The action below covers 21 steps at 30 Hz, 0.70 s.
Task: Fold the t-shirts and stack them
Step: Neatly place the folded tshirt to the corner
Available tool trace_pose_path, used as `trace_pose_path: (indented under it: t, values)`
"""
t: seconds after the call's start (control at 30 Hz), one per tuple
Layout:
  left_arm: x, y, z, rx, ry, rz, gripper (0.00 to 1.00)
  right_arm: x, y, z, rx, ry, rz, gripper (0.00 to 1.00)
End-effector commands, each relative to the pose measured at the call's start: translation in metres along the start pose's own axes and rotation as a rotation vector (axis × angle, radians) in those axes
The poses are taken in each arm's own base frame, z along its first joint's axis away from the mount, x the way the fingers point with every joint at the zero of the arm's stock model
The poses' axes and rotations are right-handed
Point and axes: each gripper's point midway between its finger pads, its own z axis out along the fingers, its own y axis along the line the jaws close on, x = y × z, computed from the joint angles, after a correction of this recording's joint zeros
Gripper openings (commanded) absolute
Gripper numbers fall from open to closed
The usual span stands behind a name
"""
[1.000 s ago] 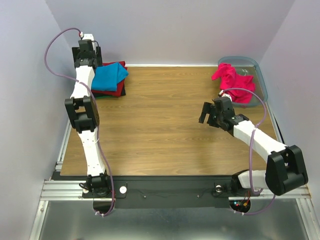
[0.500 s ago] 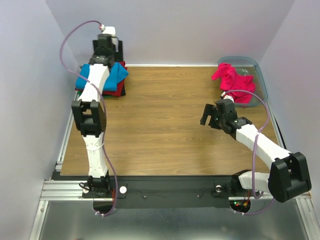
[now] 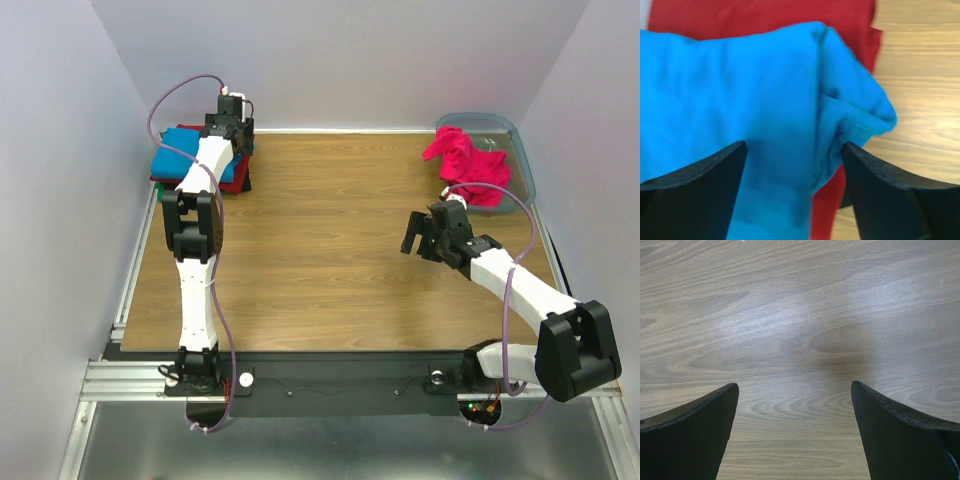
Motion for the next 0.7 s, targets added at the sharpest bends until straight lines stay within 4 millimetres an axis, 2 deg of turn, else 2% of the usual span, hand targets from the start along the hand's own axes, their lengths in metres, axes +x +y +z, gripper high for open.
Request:
trace_pose_path:
  t: [0.0,0.13,0.2,0.23,0.4,0.47,0.53,0.57,0.67]
  values:
    - [-0.036,0.024,-0.023,-0.061,-0.092,-0.044,0.83,-0.005,-0.003,0.003,0.024,-0.019,-0.007,1.00]
    - [-0.029,0.029,-0.016,-0.087,-0.070,-0.034,0.72,-0.004,-0.004,0.004,0.029,-0.013,-0.009,1.00]
    - [-0.023,0.033,-0.013,-0.110,-0.051,-0.031,0.63,-0.003,-0.004,0.005,0.031,-0.010,-0.009,1.00]
    - [-0.023,0.036,-0.013,-0.128,-0.048,-0.038,0.55,-0.003,-0.004,0.005,0.030,-0.008,-0.008,1.00]
    - [-0.037,0.041,-0.023,-0.142,-0.082,-0.052,0.40,-0.004,-0.004,0.004,0.031,-0.014,-0.007,1.00]
    - [-0.042,0.047,-0.029,-0.168,-0.095,-0.062,0.23,-0.004,-0.005,0.004,0.034,-0.014,-0.009,1.00]
    - [-0.045,0.055,-0.032,-0.208,-0.102,-0.070,0.12,-0.005,-0.005,0.004,0.035,-0.015,-0.011,1.00]
    - [-0.046,0.062,-0.035,-0.251,-0.104,-0.074,0.00,-0.004,-0.005,0.005,0.038,-0.013,-0.010,1.00]
    - [-0.049,0.076,-0.044,-0.326,-0.111,-0.088,0.00,-0.005,-0.005,0.005,0.039,-0.015,-0.009,1.00]
